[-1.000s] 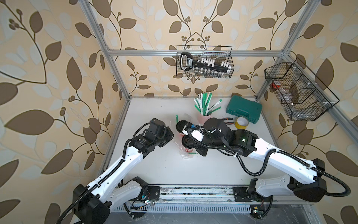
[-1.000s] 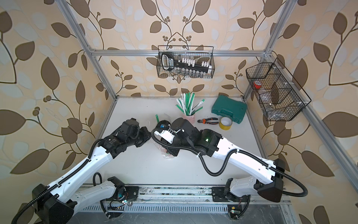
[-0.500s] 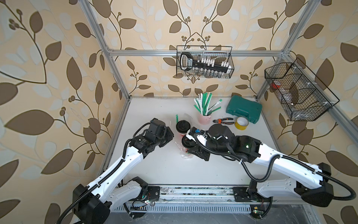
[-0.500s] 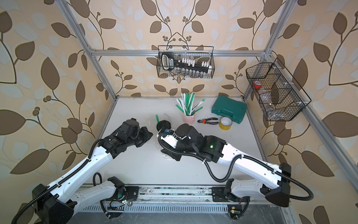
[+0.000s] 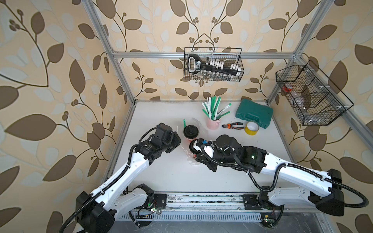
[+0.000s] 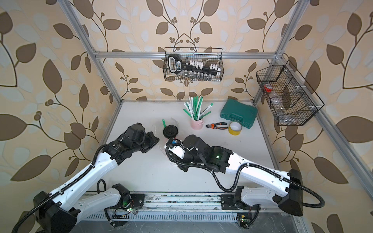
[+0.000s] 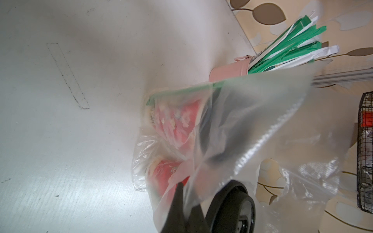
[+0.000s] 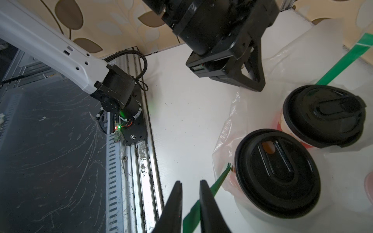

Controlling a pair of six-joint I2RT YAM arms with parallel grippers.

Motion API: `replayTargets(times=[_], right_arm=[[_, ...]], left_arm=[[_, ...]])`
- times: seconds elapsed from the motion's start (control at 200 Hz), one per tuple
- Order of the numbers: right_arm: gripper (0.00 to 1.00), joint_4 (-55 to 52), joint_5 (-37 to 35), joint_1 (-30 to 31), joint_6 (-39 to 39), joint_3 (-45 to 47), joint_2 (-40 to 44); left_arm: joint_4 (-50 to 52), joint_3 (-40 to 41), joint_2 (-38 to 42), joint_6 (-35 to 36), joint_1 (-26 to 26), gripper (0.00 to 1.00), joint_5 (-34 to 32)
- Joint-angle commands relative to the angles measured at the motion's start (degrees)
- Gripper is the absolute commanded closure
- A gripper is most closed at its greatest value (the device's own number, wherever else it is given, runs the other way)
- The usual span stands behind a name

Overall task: Pack milk tea into plastic carrier bags
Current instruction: Place the straw in the plastic carrier bag.

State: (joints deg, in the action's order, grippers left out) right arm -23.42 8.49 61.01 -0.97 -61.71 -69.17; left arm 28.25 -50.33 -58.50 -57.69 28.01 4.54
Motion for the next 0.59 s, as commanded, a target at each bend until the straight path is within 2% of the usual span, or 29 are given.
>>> replayTargets(times=[0.0,0.155,0.59], right_arm=[[0.88,2.6,-1.1,0.3,0.1,1.2,-0.9],[0.94,3.6,-1.2,0.3,0.2,1.7,-2.0],[0.96,-0.5,-7.1,0.3,-0.2,-2.6,-7.8]], left_arm=[[-0.5,0.0,1.6,-0.7,-0.8,1.00,0.4],[-0.4,-0.1,1.6,-0.7,-0.8,1.00,0.4],[-0.6,-1.1,1.6,-0.7,-0.8,1.00,1.2]])
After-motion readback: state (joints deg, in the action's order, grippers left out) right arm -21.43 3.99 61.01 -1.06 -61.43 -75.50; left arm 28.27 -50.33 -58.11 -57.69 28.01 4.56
